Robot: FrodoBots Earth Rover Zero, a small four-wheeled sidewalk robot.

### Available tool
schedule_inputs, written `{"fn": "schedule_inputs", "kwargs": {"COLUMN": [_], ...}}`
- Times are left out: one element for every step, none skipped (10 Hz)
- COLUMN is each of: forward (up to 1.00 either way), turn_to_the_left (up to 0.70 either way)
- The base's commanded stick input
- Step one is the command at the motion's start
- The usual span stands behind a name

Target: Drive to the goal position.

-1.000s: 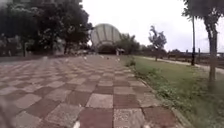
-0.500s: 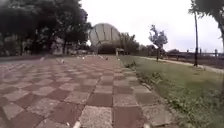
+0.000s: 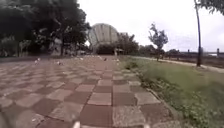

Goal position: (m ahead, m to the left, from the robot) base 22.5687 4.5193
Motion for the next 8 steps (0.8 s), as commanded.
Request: {"fn": "schedule_inputs", "kwargs": {"forward": [0.70,0.70,0.70,0.70,0.70,0.70,0.70,0.70], "turn_to_the_left": [0.00,0.00,0.00,0.00,0.00,0.00,0.00,0.00]}}
